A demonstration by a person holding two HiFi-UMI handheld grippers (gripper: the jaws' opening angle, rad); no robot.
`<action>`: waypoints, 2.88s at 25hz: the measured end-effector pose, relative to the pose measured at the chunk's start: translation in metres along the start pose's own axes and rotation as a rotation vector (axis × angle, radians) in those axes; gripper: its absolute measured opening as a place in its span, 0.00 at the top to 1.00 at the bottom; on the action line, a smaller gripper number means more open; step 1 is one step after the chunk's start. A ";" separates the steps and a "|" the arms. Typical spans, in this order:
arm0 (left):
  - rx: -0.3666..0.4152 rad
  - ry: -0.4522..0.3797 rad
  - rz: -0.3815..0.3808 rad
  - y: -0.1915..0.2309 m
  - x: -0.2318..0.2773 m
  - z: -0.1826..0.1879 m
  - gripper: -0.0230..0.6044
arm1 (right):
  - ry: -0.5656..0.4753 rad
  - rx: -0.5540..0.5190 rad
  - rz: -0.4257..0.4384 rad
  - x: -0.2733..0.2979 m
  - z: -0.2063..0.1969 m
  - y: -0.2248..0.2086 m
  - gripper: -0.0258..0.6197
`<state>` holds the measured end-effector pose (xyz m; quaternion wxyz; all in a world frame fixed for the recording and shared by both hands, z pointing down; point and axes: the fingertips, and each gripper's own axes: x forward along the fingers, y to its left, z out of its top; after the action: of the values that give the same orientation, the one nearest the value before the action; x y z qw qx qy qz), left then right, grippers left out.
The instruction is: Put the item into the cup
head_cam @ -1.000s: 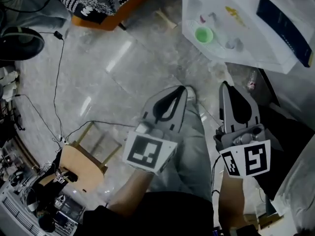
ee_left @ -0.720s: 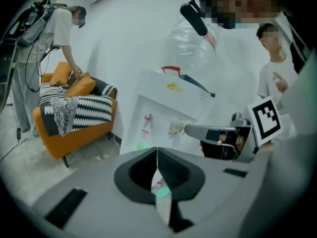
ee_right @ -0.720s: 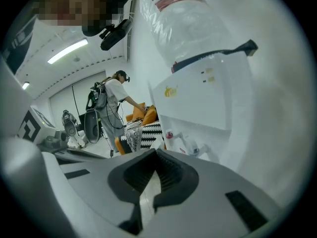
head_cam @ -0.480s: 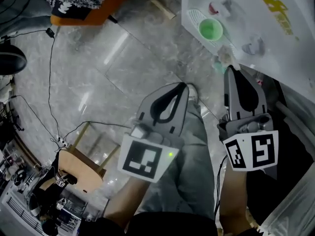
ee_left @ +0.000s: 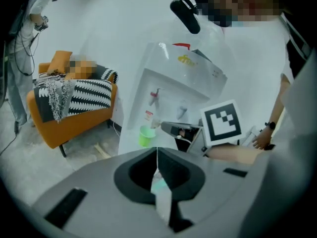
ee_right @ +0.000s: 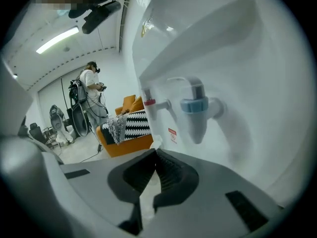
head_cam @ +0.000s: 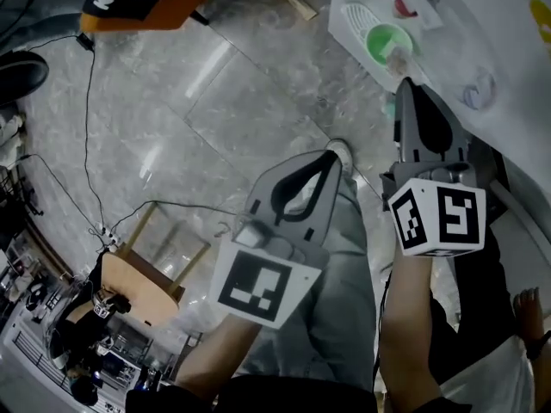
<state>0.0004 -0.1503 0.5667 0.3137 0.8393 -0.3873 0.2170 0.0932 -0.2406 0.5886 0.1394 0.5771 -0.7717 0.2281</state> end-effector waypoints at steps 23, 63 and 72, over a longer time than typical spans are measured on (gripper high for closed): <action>-0.046 0.034 -0.017 0.009 -0.001 -0.021 0.94 | 0.041 -0.163 -0.113 0.048 -0.025 -0.018 0.78; 0.006 -0.279 0.047 -0.052 -0.189 0.087 0.94 | -0.173 -0.128 0.156 -0.221 0.154 0.102 0.95; 0.045 -0.361 0.047 -0.109 -0.268 0.116 0.94 | -0.265 -0.096 0.145 -0.312 0.210 0.120 0.95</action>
<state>-0.0624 -0.0386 0.2823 0.2153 0.8621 -0.4519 0.0786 0.0810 -0.0627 0.2364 0.0470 0.5378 -0.8328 0.1222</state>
